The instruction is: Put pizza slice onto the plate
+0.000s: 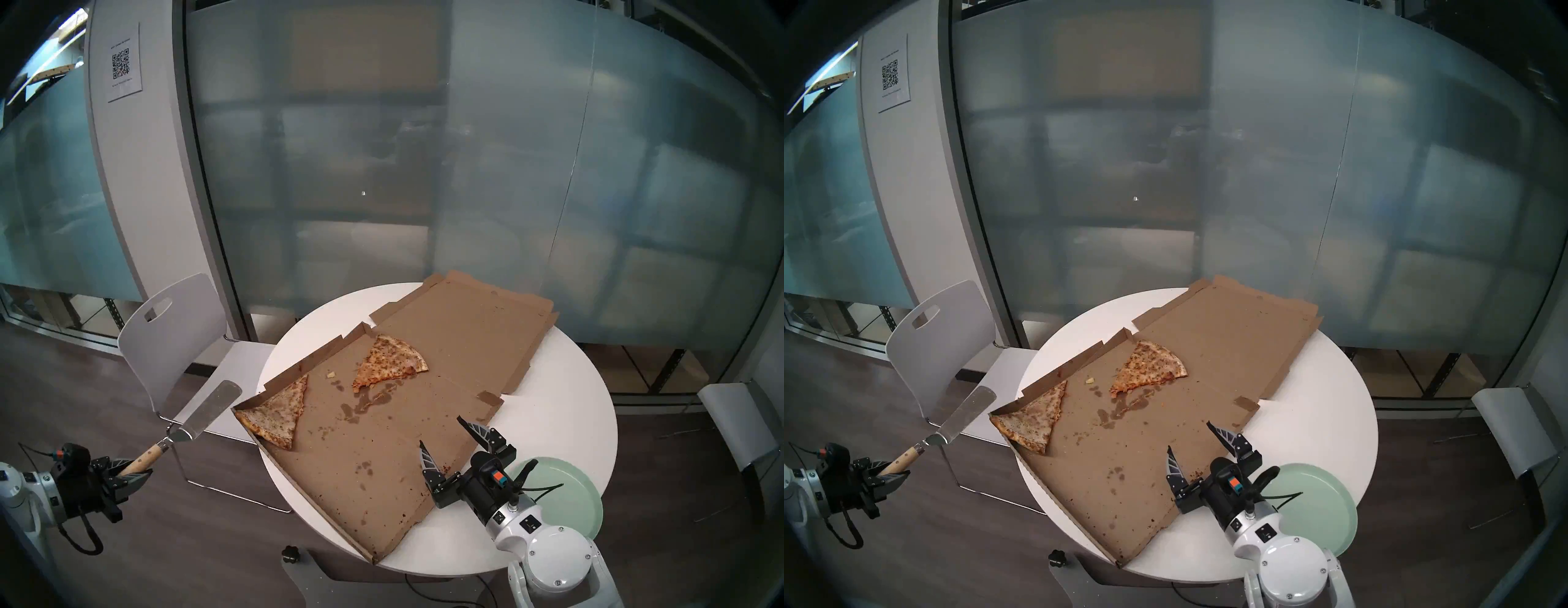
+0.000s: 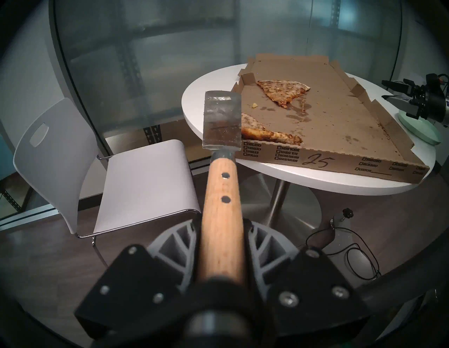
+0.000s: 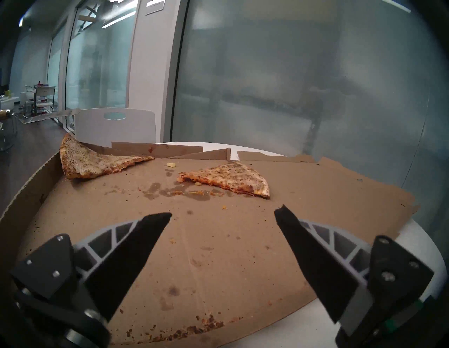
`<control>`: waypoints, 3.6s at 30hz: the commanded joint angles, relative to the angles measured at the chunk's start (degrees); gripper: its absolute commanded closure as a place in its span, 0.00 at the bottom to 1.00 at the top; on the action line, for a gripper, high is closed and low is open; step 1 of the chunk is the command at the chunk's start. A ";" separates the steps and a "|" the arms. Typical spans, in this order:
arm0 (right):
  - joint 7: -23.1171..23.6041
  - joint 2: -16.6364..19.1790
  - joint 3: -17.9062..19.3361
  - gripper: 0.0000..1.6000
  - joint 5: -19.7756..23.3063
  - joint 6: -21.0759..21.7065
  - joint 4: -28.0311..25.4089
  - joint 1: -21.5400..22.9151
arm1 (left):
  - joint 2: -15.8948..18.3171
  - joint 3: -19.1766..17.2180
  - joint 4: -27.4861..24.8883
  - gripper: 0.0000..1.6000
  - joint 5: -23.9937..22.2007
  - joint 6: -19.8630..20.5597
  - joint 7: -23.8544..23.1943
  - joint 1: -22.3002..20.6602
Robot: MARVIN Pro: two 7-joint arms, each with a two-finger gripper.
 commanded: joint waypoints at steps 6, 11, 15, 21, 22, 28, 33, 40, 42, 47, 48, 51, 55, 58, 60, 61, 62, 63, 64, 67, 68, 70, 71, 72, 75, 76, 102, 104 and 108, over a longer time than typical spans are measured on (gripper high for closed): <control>1.31 1.07 -3.25 1.00 -1.70 3.15 3.42 7.61 | 0.02 -1.18 -0.60 1.00 -0.23 -0.09 -0.24 -0.02; 2.70 1.04 -3.85 1.00 -2.37 4.76 3.61 9.83 | 0.12 -1.46 -0.93 1.00 -0.23 -0.04 -0.70 0.12; 4.30 1.53 -4.36 1.00 -3.52 6.80 2.68 11.33 | 0.29 -1.28 -1.21 1.00 -0.13 -0.01 -1.11 0.13; 6.93 2.65 -5.43 1.00 -5.69 10.13 2.85 13.47 | 1.07 -0.25 -1.83 1.00 1.11 0.12 -1.63 0.48; 7.18 2.63 -5.56 1.00 -5.83 10.46 2.91 13.60 | 1.37 -0.01 -1.66 1.00 1.43 0.08 -1.65 0.45; 8.45 3.02 -6.36 1.00 -6.98 11.73 3.35 13.95 | 2.81 0.47 -1.03 1.00 2.86 0.21 -1.60 -0.13; 8.65 3.19 -6.73 1.00 -8.00 11.99 4.48 14.04 | 3.99 0.33 -0.99 1.00 3.63 0.80 -2.22 -0.80; 9.01 4.05 -7.29 1.00 -9.77 11.91 5.18 13.92 | 5.06 -0.54 -0.92 1.00 4.33 1.48 -2.92 -2.01; 9.05 4.06 -7.30 1.00 -9.95 11.90 5.47 13.81 | 5.44 -0.98 -0.79 1.00 4.42 1.64 -3.27 -2.21; 9.24 4.02 -7.34 1.00 -10.14 11.51 5.59 13.45 | 7.10 -1.46 0.04 1.00 5.75 1.23 -4.24 -1.55; 9.24 4.00 -7.35 1.00 -10.16 11.47 5.51 13.37 | 7.29 -1.52 0.35 1.00 5.92 1.11 -4.34 -1.49; 9.26 3.88 -7.30 1.00 -10.13 11.36 5.38 13.21 | 8.05 -1.80 0.79 1.00 7.08 0.94 -4.43 -1.11; 9.38 3.83 -7.31 1.00 -10.07 11.34 5.45 13.24 | 8.59 -1.79 1.53 1.00 7.90 0.70 -5.07 -1.26; 9.45 3.84 -7.33 1.00 -9.89 11.24 5.64 13.33 | 8.63 -1.74 1.62 1.00 8.33 0.64 -5.41 -1.37; 9.50 3.82 -7.35 1.00 -9.77 11.21 5.76 13.40 | 8.57 -1.65 1.75 1.00 8.67 0.49 -5.49 -1.51; 9.54 3.82 -7.37 1.00 -9.72 11.20 5.82 13.45 | 8.58 -1.61 1.80 1.00 8.82 0.46 -5.53 -1.56; 9.55 3.80 -7.38 1.00 -9.67 11.20 5.88 13.49 | 8.60 -1.58 1.82 1.00 8.99 0.44 -5.61 -1.63; 9.54 3.79 -7.40 1.00 -9.65 11.18 5.94 13.52 | 8.64 -1.53 1.91 1.00 9.13 0.40 -5.63 -1.71; 9.55 3.79 -7.42 1.00 -9.61 11.21 5.98 13.55 | 8.66 -1.46 2.09 1.00 9.29 0.30 -5.65 -1.88; 9.60 3.73 -7.44 1.00 -9.48 11.29 6.02 13.58 | 8.80 -1.28 2.19 1.00 9.66 0.26 -5.78 -2.08; 9.57 3.73 -7.44 1.00 -9.45 11.30 6.03 13.57 | 8.79 -1.21 2.15 1.00 9.78 0.30 -5.88 -2.15; 9.58 3.73 -7.45 1.00 -9.37 11.29 6.10 13.58 | 8.67 -0.81 2.28 1.00 10.13 0.24 -5.84 -2.43; 9.55 3.74 -7.45 1.00 -9.36 11.25 6.14 13.57 | 8.62 -0.65 2.45 1.00 10.32 0.20 -5.72 -2.59; 9.53 3.74 -7.46 1.00 -9.34 11.25 6.17 13.56 | 8.61 -0.56 2.64 1.00 10.51 0.15 -5.68 -2.79; 9.56 3.74 -7.48 1.00 -9.24 11.33 6.05 13.34 | 9.12 -1.29 3.32 1.00 10.55 0.34 -5.63 -3.49; 9.55 3.76 -7.51 1.00 -9.26 11.35 5.98 13.26 | 9.30 -1.59 3.43 1.00 10.45 0.45 -5.84 -3.66; 8.71 3.80 -7.83 1.00 -9.29 11.51 5.48 11.77 | 9.40 1.81 5.18 1.00 11.51 0.00 -5.77 -5.84; 8.62 3.79 -7.82 1.00 -9.31 11.54 5.39 11.67 | 9.49 2.15 5.14 1.00 11.49 0.02 -5.85 -5.88; 8.49 3.79 -7.81 1.00 -9.32 11.52 5.28 11.55 | 9.35 2.75 4.82 1.00 11.46 -0.06 -5.97 -5.79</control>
